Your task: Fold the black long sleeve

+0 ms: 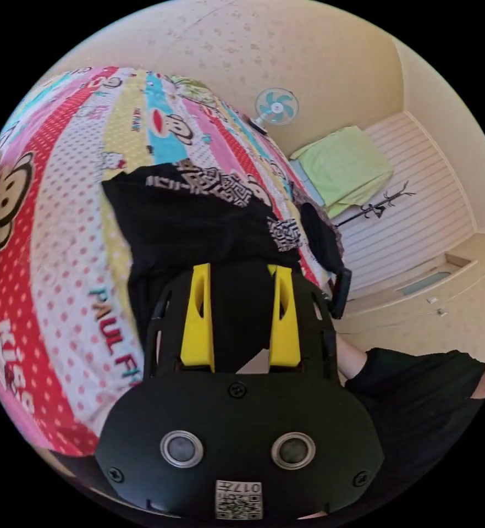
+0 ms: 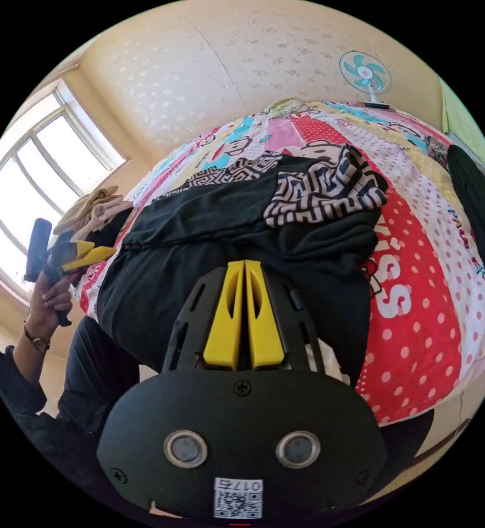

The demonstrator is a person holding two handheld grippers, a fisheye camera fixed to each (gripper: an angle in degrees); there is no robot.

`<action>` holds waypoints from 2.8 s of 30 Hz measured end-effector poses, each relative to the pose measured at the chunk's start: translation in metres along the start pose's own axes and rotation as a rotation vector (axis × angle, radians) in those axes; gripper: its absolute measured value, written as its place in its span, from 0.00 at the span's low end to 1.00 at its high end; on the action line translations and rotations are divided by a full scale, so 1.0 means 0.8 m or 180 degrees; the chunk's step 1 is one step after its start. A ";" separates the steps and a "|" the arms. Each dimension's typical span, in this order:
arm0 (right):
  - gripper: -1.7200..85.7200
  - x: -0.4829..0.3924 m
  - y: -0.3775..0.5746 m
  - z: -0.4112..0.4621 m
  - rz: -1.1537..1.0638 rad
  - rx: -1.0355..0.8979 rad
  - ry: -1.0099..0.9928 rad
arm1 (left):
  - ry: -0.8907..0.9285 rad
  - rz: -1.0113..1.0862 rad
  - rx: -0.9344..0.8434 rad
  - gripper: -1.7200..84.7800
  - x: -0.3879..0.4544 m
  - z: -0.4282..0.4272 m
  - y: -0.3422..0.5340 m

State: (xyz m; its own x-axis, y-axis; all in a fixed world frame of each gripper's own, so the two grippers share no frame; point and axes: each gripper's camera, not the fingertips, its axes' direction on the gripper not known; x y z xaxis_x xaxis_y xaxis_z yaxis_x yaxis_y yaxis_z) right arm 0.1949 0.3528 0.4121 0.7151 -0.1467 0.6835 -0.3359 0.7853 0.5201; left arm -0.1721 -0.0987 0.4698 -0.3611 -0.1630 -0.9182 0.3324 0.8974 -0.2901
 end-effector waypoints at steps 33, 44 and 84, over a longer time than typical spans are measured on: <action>0.02 0.111 0.041 -0.291 -0.0422 -0.0819 -0.1661 | 0.1266 0.0207 -0.0774 0.01 -0.035 -0.134 0.081; 0.02 0.173 0.115 -0.402 0.0176 0.0293 -0.2555 | 0.2370 -0.0225 0.0032 0.01 -0.057 -0.239 0.130; 0.08 0.101 0.096 -0.228 0.0652 -0.0495 -0.0360 | 0.0651 -0.0911 -0.0403 0.12 -0.168 -0.136 0.004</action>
State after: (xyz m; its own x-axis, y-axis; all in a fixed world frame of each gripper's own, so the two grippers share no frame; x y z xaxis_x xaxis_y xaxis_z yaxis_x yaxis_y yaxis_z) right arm 0.3384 0.5106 0.4136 0.5662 -0.0346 0.8236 -0.3620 0.8872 0.2862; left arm -0.2170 -0.0293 0.6219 -0.5948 -0.3407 -0.7281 0.0871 0.8731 -0.4797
